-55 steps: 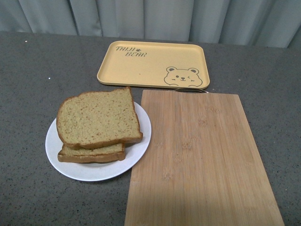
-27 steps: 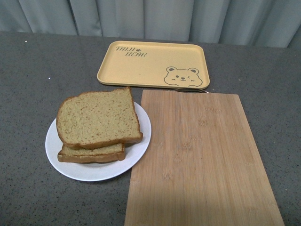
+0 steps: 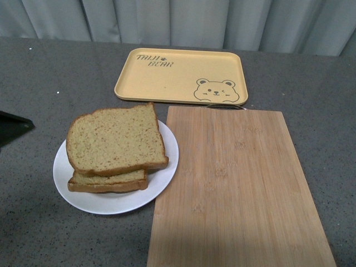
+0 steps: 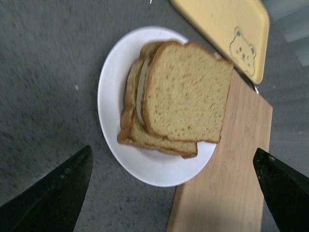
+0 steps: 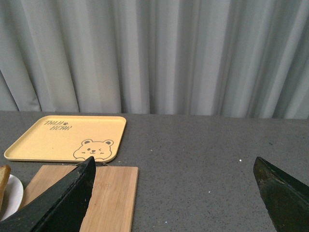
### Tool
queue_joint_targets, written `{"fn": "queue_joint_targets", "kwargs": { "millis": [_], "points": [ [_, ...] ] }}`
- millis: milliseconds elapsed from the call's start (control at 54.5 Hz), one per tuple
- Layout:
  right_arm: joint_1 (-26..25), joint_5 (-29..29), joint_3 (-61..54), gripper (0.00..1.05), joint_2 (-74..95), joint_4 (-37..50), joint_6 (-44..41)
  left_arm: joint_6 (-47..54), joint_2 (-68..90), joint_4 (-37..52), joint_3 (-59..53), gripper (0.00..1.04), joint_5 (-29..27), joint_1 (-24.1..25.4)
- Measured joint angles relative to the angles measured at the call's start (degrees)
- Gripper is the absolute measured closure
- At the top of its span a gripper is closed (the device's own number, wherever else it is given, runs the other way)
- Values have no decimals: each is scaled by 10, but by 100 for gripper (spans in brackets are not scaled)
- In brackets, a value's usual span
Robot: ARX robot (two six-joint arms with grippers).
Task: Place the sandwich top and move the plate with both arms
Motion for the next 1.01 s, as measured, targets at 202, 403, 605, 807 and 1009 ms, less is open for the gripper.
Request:
{"fn": "queue_joint_targets", "kwargs": {
  "millis": [202, 403, 605, 807, 1009],
  "points": [
    [0, 0, 0, 9, 0, 0, 0, -75, 142, 41, 21, 7, 19, -1],
    [0, 0, 0, 9, 0, 0, 0, -79, 199, 25, 32, 7, 27, -9],
    [0, 0, 0, 9, 0, 0, 0, -90, 264, 46, 46, 7, 37, -17],
    [0, 0, 0, 9, 0, 0, 0, -109, 302, 67, 68, 7, 47, -24],
    [0, 0, 0, 9, 0, 0, 0, -115, 316, 73, 78, 21, 60, -34]
  ]
}}
